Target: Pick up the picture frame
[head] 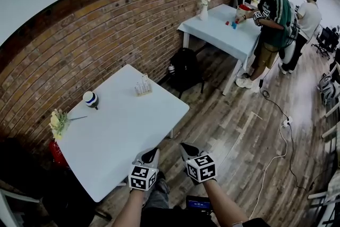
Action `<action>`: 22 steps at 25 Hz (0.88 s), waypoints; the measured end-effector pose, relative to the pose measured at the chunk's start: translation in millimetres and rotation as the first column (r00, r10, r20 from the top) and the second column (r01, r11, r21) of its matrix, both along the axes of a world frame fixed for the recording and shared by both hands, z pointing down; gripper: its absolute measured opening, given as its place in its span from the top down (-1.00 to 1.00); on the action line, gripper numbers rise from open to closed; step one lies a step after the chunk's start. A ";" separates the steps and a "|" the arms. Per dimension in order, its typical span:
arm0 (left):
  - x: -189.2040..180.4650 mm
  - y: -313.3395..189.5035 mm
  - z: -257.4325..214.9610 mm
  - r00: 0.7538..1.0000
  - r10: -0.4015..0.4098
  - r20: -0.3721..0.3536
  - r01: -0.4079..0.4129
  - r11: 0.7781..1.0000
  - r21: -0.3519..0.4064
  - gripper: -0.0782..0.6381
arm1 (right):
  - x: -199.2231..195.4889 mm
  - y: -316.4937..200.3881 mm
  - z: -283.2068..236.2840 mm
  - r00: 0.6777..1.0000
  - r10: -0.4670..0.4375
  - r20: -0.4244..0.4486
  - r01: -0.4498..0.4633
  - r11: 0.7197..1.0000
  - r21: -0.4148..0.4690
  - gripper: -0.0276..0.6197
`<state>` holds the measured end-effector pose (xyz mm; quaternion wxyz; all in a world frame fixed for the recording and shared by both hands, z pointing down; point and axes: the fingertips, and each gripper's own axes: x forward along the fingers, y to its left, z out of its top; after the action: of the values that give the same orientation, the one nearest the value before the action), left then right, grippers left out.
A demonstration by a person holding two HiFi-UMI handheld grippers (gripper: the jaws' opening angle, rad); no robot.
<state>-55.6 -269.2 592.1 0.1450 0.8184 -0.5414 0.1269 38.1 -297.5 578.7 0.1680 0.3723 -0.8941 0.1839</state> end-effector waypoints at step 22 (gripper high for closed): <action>-114.5 -195.2 -4.6 0.999 0.018 -0.050 -0.020 0.999 -0.031 0.75 | -122.0 -184.1 0.6 0.999 -0.004 -0.052 0.003 0.999 -0.034 0.89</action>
<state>-170.0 -464.5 587.5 0.1699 0.8241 -0.5277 0.1165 -84.0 -481.6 579.4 0.1979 0.3726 -0.8868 0.1887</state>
